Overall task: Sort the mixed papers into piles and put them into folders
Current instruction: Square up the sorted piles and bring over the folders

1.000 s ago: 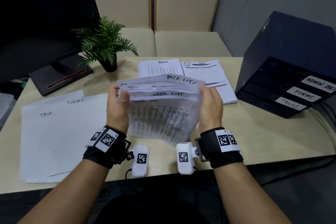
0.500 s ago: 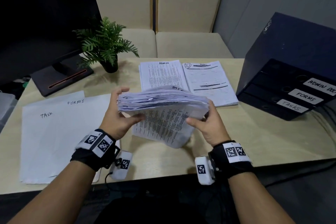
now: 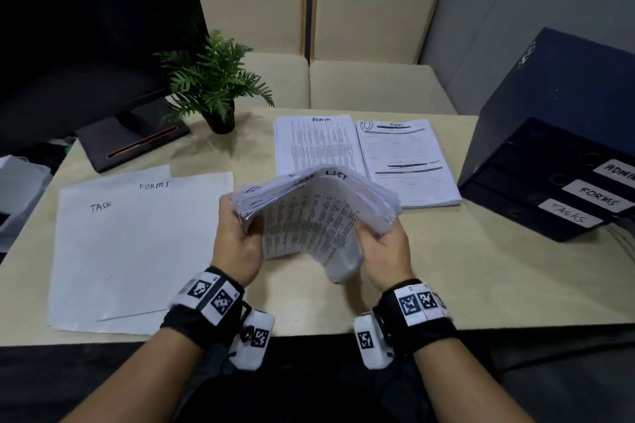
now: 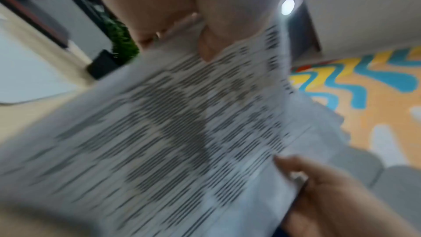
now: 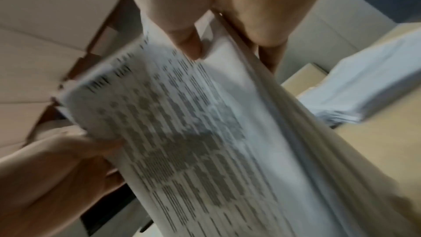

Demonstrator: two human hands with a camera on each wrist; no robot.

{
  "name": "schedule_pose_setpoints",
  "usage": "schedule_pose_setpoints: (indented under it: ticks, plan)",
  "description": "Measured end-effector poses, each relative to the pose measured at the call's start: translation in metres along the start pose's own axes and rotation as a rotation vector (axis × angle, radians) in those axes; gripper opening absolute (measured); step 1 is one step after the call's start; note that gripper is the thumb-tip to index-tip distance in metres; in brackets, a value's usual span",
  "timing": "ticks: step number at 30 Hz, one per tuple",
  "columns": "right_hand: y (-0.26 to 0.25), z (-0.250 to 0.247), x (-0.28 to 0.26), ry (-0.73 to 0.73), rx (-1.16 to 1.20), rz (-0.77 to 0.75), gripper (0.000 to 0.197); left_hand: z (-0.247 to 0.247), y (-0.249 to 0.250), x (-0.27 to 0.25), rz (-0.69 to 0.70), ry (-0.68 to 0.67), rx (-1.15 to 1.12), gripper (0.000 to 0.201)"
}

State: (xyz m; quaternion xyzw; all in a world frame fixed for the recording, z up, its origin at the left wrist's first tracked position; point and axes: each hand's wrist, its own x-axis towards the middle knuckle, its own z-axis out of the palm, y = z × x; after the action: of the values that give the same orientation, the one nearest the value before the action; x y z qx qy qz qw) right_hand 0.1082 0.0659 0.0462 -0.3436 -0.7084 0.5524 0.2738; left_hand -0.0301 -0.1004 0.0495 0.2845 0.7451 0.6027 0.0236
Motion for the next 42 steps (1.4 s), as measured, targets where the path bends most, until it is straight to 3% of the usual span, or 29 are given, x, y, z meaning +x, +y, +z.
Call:
schedule_pose_setpoints:
  ticks: [3, 5, 8, 11, 13, 17, 22, 26, 28, 31, 34, 42]
  plan:
    - [0.027, -0.002, 0.011, -0.017, -0.025, 0.123, 0.031, 0.005, -0.034, -0.005, -0.19, -0.111, 0.085, 0.045]
    - [0.043, -0.004, 0.016, -0.076, -0.104, 0.195, 0.033, 0.008, -0.054, -0.006, -0.305, -0.192, 0.199, 0.04]
    - [0.056, -0.002, 0.018, -0.161, -0.196, 0.276, 0.031, 0.013, -0.061, -0.002, -0.292, -0.245, 0.404, 0.025]
    - [0.051, 0.0, 0.025, -0.184, -0.228, 0.256, 0.025, 0.01, -0.06, 0.005, -0.237, -0.246, 0.457, 0.027]
    - [0.04, 0.007, 0.032, -0.185, -0.212, 0.224, 0.022, 0.001, -0.061, 0.015, -0.37, -0.265, 0.402, 0.031]
    - [0.032, 0.056, 0.053, -0.228, -0.215, 0.286, 0.027, -0.032, -0.074, 0.035, -0.567, -0.299, 0.388, 0.019]
    - [0.026, 0.132, 0.073, -0.332, -0.359, 0.355, 0.023, -0.076, -0.113, 0.064, -0.685, -0.248, 0.354, 0.031]
    - [0.025, 0.181, 0.091, -0.345, -0.408, 0.391, 0.03, -0.104, -0.134, 0.081, -0.714, -0.32, 0.304, 0.065]
    - [0.028, 0.197, 0.1, -0.327, -0.428, 0.419, 0.03, -0.111, -0.141, 0.088, -0.722, -0.391, 0.332, 0.07]
    - [0.034, 0.21, 0.108, -0.3, -0.504, 0.483, 0.041, -0.115, -0.151, 0.09, -0.712, -0.495, 0.374, 0.066]
    - [0.038, 0.214, 0.107, -0.256, -0.53, 0.522, 0.044, -0.118, -0.158, 0.085, -0.736, -0.513, 0.359, 0.063]
    - [0.023, 0.199, 0.09, -0.206, -0.54, 0.406, 0.063, -0.132, -0.152, 0.075, -0.666, -0.387, 0.309, 0.046]
